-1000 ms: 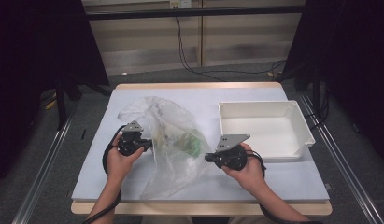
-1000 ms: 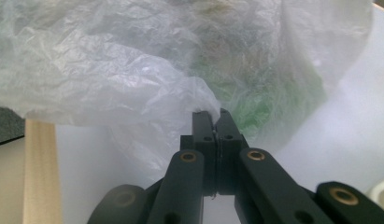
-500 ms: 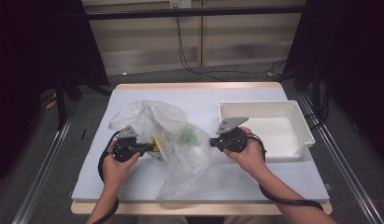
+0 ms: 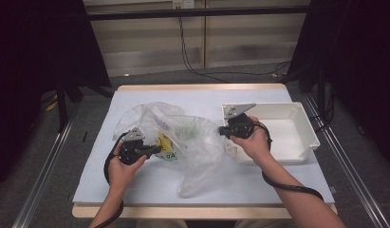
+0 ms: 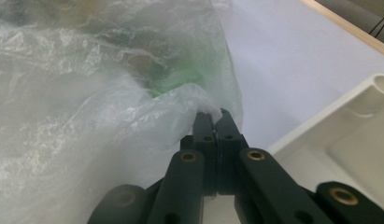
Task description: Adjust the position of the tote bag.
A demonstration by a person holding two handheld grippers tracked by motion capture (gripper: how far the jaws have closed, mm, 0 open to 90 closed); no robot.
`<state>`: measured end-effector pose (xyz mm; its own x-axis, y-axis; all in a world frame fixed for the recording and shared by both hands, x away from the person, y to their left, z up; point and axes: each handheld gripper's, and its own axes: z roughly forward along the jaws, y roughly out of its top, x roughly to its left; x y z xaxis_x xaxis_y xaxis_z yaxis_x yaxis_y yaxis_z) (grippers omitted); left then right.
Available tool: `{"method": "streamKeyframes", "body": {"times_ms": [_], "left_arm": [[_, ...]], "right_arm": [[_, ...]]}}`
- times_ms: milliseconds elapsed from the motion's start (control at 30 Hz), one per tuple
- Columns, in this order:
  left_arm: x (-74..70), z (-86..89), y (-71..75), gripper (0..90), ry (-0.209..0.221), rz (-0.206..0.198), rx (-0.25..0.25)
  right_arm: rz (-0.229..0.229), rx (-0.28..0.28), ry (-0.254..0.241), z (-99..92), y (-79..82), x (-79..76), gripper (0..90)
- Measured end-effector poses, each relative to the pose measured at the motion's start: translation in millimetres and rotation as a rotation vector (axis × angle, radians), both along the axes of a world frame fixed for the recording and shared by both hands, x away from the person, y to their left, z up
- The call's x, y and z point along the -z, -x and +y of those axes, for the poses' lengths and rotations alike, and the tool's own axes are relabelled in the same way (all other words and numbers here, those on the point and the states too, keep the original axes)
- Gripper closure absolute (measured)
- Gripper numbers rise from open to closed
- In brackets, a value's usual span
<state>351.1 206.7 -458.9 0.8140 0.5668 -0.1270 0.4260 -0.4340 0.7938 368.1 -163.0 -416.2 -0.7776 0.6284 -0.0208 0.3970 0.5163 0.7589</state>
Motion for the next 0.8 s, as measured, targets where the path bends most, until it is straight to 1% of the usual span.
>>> {"method": "streamKeyframes", "body": {"times_ms": [67, 100, 167, 200, 267, 400, 433, 500, 633, 700, 733, 800], "left_arm": [[0.9, -2.7, 0.6, 89.8, -0.007, 0.001, 0.003], [1.4, -4.0, 0.9, 89.6, -0.001, 0.005, 0.005], [1.6, -5.1, 1.1, 89.5, -0.003, 0.004, 0.011], [1.6, -5.4, 1.5, 89.4, -0.005, 0.0, 0.011], [2.1, -5.9, 2.4, 89.1, 0.002, 0.009, 0.01], [1.5, -6.8, 3.7, 88.8, -0.002, 0.006, 0.013], [1.2, -7.2, 3.9, 88.9, 0.004, 0.006, 0.017], [1.0, -7.4, 3.7, 88.8, 0.003, 0.005, 0.019], [2.0, -9.0, 4.0, 88.8, -0.007, 0.001, 0.021], [2.5, -10.2, 5.0, 88.8, -0.02, 0.0, 0.018], [2.6, -10.5, 5.2, 88.6, -0.027, 0.001, 0.021], [2.6, -10.6, 5.5, 88.2, -0.026, 0.004, 0.021]], "right_arm": [[0.01, 0.009, -0.007, -2.4, -5.3, -0.1, 90.0], [0.008, 0.007, -0.006, -2.8, -7.5, 0.0, 90.0], [0.012, 0.015, -0.005, -3.0, -11.0, 0.7, 90.0], [0.017, 0.018, -0.009, -3.3, -12.3, 0.8, 90.0], [0.032, 0.019, -0.034, -4.8, -17.7, 1.6, 90.0], [0.035, 0.037, -0.046, -7.4, -24.2, 2.0, 90.0], [0.035, 0.043, -0.043, -8.0, -24.9, 1.5, 89.8], [0.034, 0.044, -0.049, -10.0, -26.0, 0.1, 88.7], [0.028, 0.046, -0.058, -14.0, -24.3, -2.9, 82.7], [0.028, 0.058, -0.053, -16.8, -22.9, -5.1, 79.5], [0.027, 0.056, -0.051, -18.7, -22.7, -6.0, 76.3], [0.03, 0.061, -0.041, -22.4, -21.3, -7.7, 73.7]]}}
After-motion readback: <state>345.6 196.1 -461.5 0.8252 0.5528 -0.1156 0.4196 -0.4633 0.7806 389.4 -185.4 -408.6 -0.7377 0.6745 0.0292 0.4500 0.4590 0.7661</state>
